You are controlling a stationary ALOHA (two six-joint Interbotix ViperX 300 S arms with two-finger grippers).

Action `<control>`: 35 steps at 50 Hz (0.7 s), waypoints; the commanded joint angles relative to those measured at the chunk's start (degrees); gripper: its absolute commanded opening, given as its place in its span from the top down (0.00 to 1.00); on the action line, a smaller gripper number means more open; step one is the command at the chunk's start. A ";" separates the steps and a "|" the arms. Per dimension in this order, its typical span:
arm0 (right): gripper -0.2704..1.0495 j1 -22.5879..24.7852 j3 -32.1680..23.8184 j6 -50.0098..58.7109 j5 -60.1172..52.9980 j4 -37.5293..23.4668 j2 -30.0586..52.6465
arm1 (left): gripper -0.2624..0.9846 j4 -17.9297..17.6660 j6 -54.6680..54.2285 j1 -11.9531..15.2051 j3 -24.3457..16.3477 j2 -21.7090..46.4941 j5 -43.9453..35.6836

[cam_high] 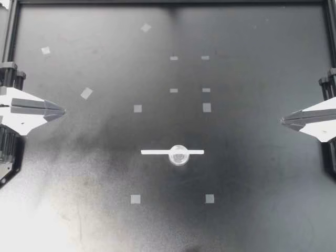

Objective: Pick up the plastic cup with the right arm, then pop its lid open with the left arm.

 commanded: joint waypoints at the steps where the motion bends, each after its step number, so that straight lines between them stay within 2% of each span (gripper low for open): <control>1: 0.74 -0.26 0.79 -0.18 -0.35 0.00 0.79 | 0.80 -0.18 -0.79 0.09 1.93 0.44 -0.09; 7: 0.84 -0.35 2.20 -0.18 -0.18 -0.09 1.14 | 0.82 -2.37 -0.53 0.35 1.32 0.88 0.00; 12: 0.84 -0.35 0.35 -0.18 -0.35 -0.09 2.11 | 0.82 -2.99 0.09 1.49 -2.37 2.99 0.09; 20: 0.83 -0.35 -3.60 0.00 -0.35 0.00 8.70 | 0.82 -2.90 2.90 1.67 -9.32 12.74 0.09; 26: 0.75 -0.26 -3.60 0.53 -2.11 0.00 15.56 | 0.82 -2.90 3.52 1.67 -12.57 21.88 0.00; 30: 0.64 -0.35 -2.81 2.02 -6.06 0.18 19.60 | 0.82 -2.90 3.34 1.67 -14.15 27.33 0.00; 35: 0.46 -0.35 -0.44 6.15 -12.66 0.26 24.35 | 0.82 -3.16 2.55 1.67 -15.12 32.87 -0.35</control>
